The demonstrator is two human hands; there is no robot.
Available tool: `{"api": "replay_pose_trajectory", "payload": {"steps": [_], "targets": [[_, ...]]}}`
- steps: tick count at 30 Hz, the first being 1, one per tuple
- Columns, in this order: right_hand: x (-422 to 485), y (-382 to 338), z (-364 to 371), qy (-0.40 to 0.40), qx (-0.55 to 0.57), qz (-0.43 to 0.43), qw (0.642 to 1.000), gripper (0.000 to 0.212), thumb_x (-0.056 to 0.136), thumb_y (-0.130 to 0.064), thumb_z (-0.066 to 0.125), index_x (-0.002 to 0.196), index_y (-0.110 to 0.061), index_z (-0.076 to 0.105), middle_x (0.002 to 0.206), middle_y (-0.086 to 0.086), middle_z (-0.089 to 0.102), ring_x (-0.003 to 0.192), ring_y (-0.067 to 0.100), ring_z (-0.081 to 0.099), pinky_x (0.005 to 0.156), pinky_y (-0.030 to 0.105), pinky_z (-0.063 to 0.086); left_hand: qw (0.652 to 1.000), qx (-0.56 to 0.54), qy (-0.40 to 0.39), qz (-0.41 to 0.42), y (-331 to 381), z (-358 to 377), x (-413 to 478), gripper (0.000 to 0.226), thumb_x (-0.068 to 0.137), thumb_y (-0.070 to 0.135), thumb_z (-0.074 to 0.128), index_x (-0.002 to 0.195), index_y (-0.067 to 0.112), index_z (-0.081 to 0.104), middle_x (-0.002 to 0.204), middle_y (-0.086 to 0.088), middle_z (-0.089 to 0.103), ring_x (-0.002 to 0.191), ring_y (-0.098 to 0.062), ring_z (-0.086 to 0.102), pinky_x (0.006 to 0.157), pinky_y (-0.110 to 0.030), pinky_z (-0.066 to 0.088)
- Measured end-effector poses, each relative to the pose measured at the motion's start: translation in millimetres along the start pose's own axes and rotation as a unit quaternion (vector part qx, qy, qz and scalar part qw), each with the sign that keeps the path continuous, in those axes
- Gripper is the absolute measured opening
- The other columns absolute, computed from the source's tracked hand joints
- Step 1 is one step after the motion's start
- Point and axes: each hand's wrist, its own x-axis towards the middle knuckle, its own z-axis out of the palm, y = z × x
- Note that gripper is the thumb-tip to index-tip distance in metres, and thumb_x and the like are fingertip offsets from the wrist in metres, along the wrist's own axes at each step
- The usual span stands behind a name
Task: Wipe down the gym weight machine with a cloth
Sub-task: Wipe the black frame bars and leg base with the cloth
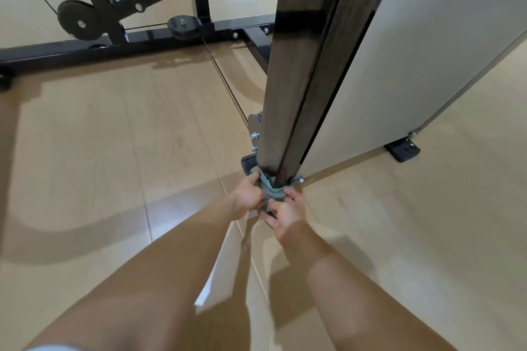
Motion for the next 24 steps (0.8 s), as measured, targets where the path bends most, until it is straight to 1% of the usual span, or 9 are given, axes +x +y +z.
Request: {"api": "replay_pose_trajectory", "payload": {"steps": [3, 6, 8, 10, 12, 14, 17, 20, 24], "targets": [[1, -4, -2, -0.004, 0.024, 0.037, 0.999, 0.053, 0.092, 0.024, 0.043, 0.128, -0.016, 0.045, 0.138, 0.017, 0.052, 0.119, 0.035, 0.058, 0.088, 0.053, 0.052, 0.999, -0.036, 0.002, -0.019, 1, -3, 2, 0.075, 0.092, -0.010, 0.051, 0.156, 0.026, 0.034, 0.139, -0.007, 0.060, 0.114, -0.023, 0.065, 0.087, -0.035, 0.058], [-1, -14, -4, -0.002, 0.050, 0.057, 0.997, 0.047, 0.093, 0.023, 0.044, 0.123, -0.012, 0.051, 0.143, 0.022, 0.049, 0.118, 0.037, 0.057, 0.094, 0.058, 0.051, 0.996, -0.078, 0.038, -0.013, 15, -6, 0, 0.067, 0.091, -0.019, 0.041, 0.145, 0.019, 0.050, 0.120, -0.010, 0.067, 0.098, -0.022, 0.066, 0.081, -0.034, 0.055], [-5, -21, -3, 0.002, 0.058, 0.053, 0.997, 0.044, 0.093, 0.023, 0.044, 0.121, -0.010, 0.053, 0.143, 0.025, 0.049, 0.114, 0.038, 0.058, 0.092, 0.054, 0.052, 0.990, -0.116, 0.075, 0.002, 27, -7, -4, 0.064, 0.089, -0.022, 0.036, 0.134, 0.018, 0.059, 0.112, -0.005, 0.069, 0.093, -0.018, 0.066, 0.084, -0.037, 0.054], [-10, -26, -3, 0.005, 0.060, 0.036, 0.998, 0.041, 0.095, 0.022, 0.043, 0.121, -0.008, 0.055, 0.141, 0.027, 0.050, 0.114, 0.040, 0.061, 0.091, 0.050, 0.053, 0.983, -0.147, 0.104, 0.024, 36, -5, -10, 0.067, 0.088, -0.024, 0.035, 0.131, 0.019, 0.061, 0.115, -0.001, 0.069, 0.096, -0.014, 0.066, 0.088, -0.040, 0.057], [-17, -31, -2, 0.002, 0.058, 0.012, 0.998, 0.039, 0.095, 0.021, 0.043, 0.119, -0.005, 0.058, 0.138, 0.027, 0.051, 0.117, 0.041, 0.061, 0.098, 0.050, 0.054, 0.975, -0.172, 0.135, 0.041, 45, -4, -17, 0.064, 0.089, -0.024, 0.040, 0.133, 0.020, 0.058, 0.116, 0.002, 0.065, 0.100, -0.013, 0.064, 0.091, -0.042, 0.060], [-28, -39, 2, 0.003, 0.053, -0.018, 0.998, 0.038, 0.094, 0.021, 0.044, 0.121, -0.003, 0.058, 0.132, 0.025, 0.054, 0.117, 0.041, 0.062, 0.102, 0.050, 0.053, 0.969, -0.190, 0.145, 0.061, 53, -5, -22, 0.059, 0.092, -0.020, 0.047, 0.136, 0.019, 0.055, 0.122, 0.002, 0.062, 0.106, -0.018, 0.065, 0.091, -0.044, 0.060], [-45, -54, 9, 0.004, 0.031, -0.085, 0.996, 0.038, 0.091, 0.022, 0.050, 0.118, -0.003, 0.059, 0.124, 0.021, 0.059, 0.109, 0.035, 0.066, 0.096, 0.043, 0.057, 0.964, -0.201, 0.148, 0.091, 69, -7, -36, 0.054, 0.092, -0.019, 0.050, 0.131, 0.018, 0.055, 0.119, 0.004, 0.061, 0.108, -0.019, 0.065, 0.093, -0.042, 0.060], [-61, -68, 16, -0.001, 0.014, -0.153, 0.988, 0.037, 0.090, 0.019, 0.054, 0.113, -0.009, 0.060, 0.123, 0.018, 0.060, 0.111, 0.032, 0.066, 0.086, 0.035, 0.061, 0.958, -0.198, 0.160, 0.132, 84, -8, -50, 0.049, 0.091, -0.017, 0.055, 0.127, 0.017, 0.058, 0.121, 0.003, 0.061, 0.110, -0.019, 0.065, 0.090, -0.038, 0.061], [-87, -87, 28, 0.012, 0.001, -0.245, 0.970, 0.037, 0.089, 0.015, 0.059, 0.110, -0.015, 0.057, 0.115, 0.009, 0.061, 0.105, 0.026, 0.068, 0.083, 0.032, 0.061, 0.944, -0.216, 0.180, 0.170, 106, -7, -64, 0.048, 0.089, -0.015, 0.060, 0.126, 0.015, 0.059, 0.118, 0.003, 0.063, 0.110, -0.021, 0.066, 0.089, -0.037, 0.061]]}}
